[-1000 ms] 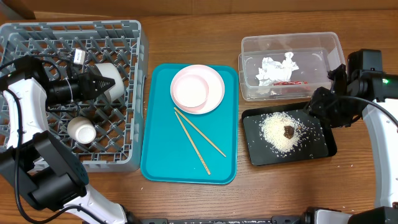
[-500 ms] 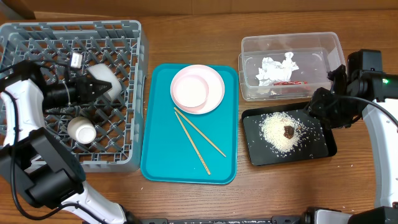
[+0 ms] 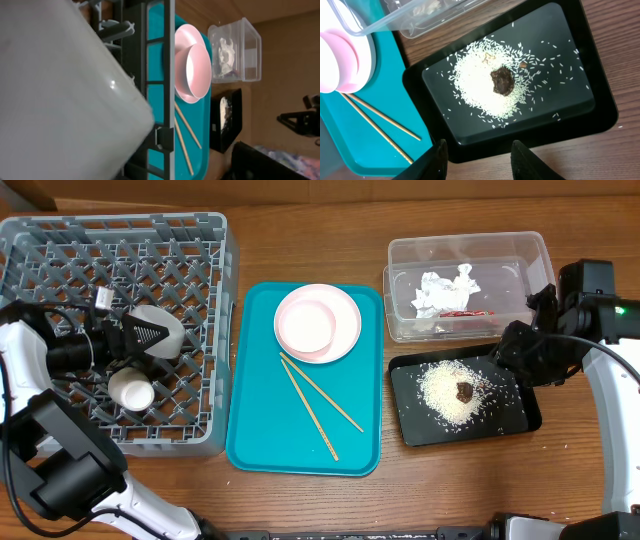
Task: Sort waste into correct bins and load items into the dishwasher
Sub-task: 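Carry the grey saucer left into the dish rack and release it, then reach the left gripper to the pink bowl and grasp its rim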
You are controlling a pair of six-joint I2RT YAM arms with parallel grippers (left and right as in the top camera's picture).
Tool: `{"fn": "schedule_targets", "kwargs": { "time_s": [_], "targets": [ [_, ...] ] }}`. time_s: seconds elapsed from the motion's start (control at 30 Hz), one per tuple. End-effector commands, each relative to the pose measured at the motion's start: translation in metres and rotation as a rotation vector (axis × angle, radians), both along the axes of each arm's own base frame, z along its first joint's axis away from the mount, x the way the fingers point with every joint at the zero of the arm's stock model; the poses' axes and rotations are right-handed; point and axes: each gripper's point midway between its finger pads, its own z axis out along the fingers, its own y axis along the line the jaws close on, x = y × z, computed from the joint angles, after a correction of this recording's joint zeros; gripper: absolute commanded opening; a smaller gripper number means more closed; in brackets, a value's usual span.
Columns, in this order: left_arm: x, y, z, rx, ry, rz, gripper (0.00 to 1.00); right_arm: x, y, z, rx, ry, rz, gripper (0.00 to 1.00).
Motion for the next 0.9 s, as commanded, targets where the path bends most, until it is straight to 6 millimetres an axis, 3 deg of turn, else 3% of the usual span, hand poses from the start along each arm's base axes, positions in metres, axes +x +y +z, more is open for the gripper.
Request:
{"fn": "schedule_targets", "kwargs": {
  "time_s": [0.0,0.1,0.4,0.5,0.7,0.87],
  "targets": [
    [0.0,0.006,0.001,0.0,0.009,0.008,1.0,0.002,-0.002,0.006,-0.014,-0.022,0.004,0.43],
    [0.0,0.008,0.009,0.003,0.029,0.017,1.0,0.0,-0.002,0.005,-0.014,-0.015,0.004,0.43],
    [-0.012,0.041,0.01,0.161,0.322,0.192,1.0,0.0,-0.002,0.005,-0.014,-0.013,0.004,0.43],
    [-0.011,0.044,0.019,0.178,0.33,0.221,1.0,0.0,-0.002,0.005,-0.013,-0.013,0.005,0.43],
    [-0.003,0.026,0.05,0.252,0.22,0.185,1.0,0.0,-0.002,0.005,-0.013,-0.013,0.004,0.43],
    [0.012,-0.017,0.091,0.356,0.043,0.094,1.0,0.0,-0.002,0.005,-0.013,-0.012,0.004,0.44]
  ]
}}
